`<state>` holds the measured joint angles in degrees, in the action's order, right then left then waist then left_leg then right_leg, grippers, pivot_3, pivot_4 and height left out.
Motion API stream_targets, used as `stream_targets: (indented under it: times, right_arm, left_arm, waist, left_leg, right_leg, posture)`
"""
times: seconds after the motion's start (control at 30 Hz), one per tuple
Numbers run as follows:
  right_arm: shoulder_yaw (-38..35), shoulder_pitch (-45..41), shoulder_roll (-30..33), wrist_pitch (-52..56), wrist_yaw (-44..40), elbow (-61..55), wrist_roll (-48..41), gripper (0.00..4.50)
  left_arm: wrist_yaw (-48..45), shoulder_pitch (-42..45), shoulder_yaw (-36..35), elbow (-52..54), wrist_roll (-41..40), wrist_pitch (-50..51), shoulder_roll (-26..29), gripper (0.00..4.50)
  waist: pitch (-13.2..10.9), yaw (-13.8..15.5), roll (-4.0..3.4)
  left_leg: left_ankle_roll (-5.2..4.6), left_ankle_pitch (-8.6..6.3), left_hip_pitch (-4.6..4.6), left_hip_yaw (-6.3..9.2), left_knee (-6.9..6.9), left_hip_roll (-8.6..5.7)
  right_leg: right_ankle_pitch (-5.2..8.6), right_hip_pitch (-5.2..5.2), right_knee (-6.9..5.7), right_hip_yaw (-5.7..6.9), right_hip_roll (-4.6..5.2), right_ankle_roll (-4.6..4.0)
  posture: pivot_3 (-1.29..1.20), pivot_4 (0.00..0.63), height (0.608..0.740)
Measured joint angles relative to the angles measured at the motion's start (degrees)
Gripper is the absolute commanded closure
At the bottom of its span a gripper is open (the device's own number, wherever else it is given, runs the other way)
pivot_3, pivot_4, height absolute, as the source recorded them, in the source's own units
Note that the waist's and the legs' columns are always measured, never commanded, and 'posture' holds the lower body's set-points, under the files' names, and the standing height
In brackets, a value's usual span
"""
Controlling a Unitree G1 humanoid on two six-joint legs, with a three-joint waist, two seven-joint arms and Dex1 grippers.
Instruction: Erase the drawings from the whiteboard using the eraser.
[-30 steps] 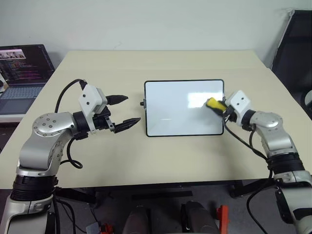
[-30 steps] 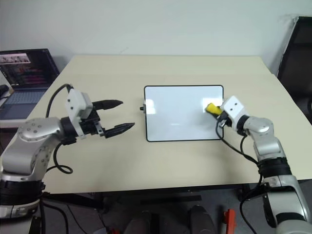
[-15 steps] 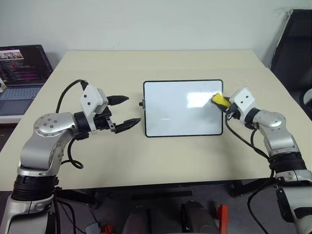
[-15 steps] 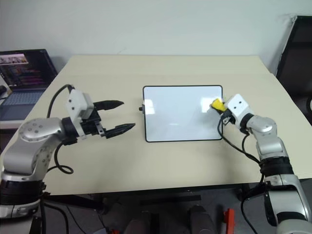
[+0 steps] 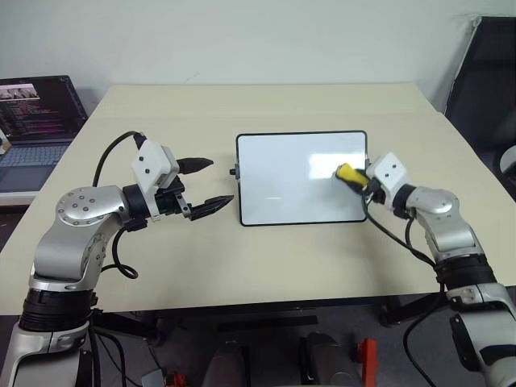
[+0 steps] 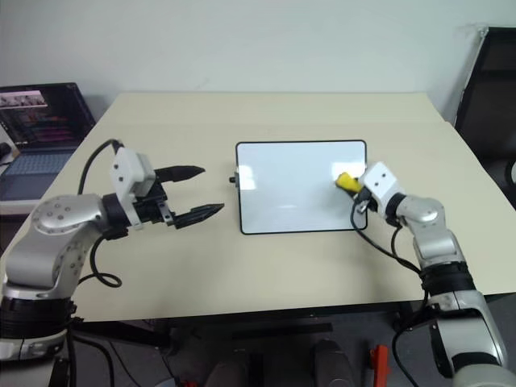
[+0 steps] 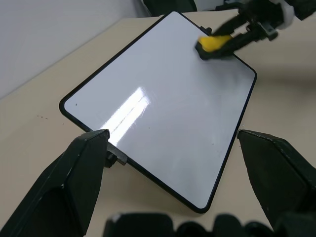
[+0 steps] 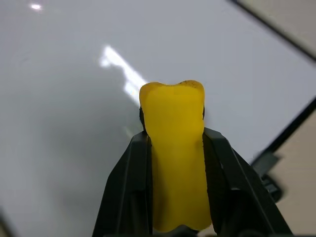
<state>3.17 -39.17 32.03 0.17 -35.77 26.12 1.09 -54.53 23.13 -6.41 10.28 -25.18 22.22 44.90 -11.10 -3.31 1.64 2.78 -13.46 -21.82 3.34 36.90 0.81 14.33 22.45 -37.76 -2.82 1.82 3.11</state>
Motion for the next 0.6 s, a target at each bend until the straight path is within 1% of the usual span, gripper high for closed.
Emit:
stream_targets:
  times: [0.03,0.13,0.33,0.43,0.53,0.6]
  right_arm:
    - [-0.3,-1.1,0.0,-0.4,1.8,1.3,0.3,3.5]
    - [-1.0,-2.5,0.0,-1.1,5.0,3.2,1.2,3.5]
    - [-0.6,-2.0,-0.1,-1.4,4.9,2.8,2.0,3.5]
    - [0.0,0.4,-0.2,-1.0,1.6,-0.2,1.4,3.5]
    - [1.8,5.2,-1.2,1.2,-6.0,-6.5,-2.6,3.5]
    - [3.7,7.8,-1.2,4.6,-10.4,-10.7,-4.5,3.5]
  left_arm:
    - [0.0,0.0,0.0,0.0,0.0,0.0,0.0,0.0]
    - [0.0,0.0,0.0,0.0,0.1,0.0,0.0,0.0]
    - [0.0,0.0,0.0,-0.1,0.1,0.0,0.0,0.0]
    - [0.0,0.1,0.0,-0.3,0.2,0.0,0.0,0.0]
    - [0.0,0.6,0.2,-0.7,0.2,0.0,-0.1,0.0]
    - [-0.1,1.0,0.3,-1.1,0.2,-0.1,-0.1,0.0]
  waist:
    - [0.0,0.0,0.0]
    - [0.0,0.1,0.0]
    - [0.0,0.1,0.0]
    - [0.0,0.1,0.01]
    - [0.0,-0.1,0.0]
    - [0.0,0.0,-0.03]
  left_leg:
    - [0.01,-0.01,-0.03,0.0,-0.02,0.0]
    - [0.03,-0.03,-0.07,0.02,-0.09,0.0]
    - [0.04,-0.03,-0.02,0.03,-0.06,0.0]
    - [0.03,-0.03,0.01,0.05,-0.07,0.0]
    - [0.04,-0.04,-0.01,0.05,-0.14,0.03]
    - [0.03,-0.04,-0.15,0.05,-0.18,0.02]
  right_leg:
    - [-0.06,0.0,0.03,0.0,0.0,0.13]
    - [-0.07,0.01,0.1,0.02,0.01,0.14]
    - [0.0,-0.05,0.11,0.02,0.01,0.17]
    - [0.01,-0.07,0.11,0.03,0.0,0.15]
    - [-0.01,-0.01,0.09,0.03,-0.02,0.2]
    - [-0.01,0.17,0.06,0.02,-0.02,0.19]
  posture:
    - [0.0,0.15,0.74]
    - [0.0,0.15,0.74]
    - [0.0,0.15,0.74]
    - [0.0,0.15,0.74]
    - [0.0,0.15,0.74]
    - [0.0,0.15,0.74]
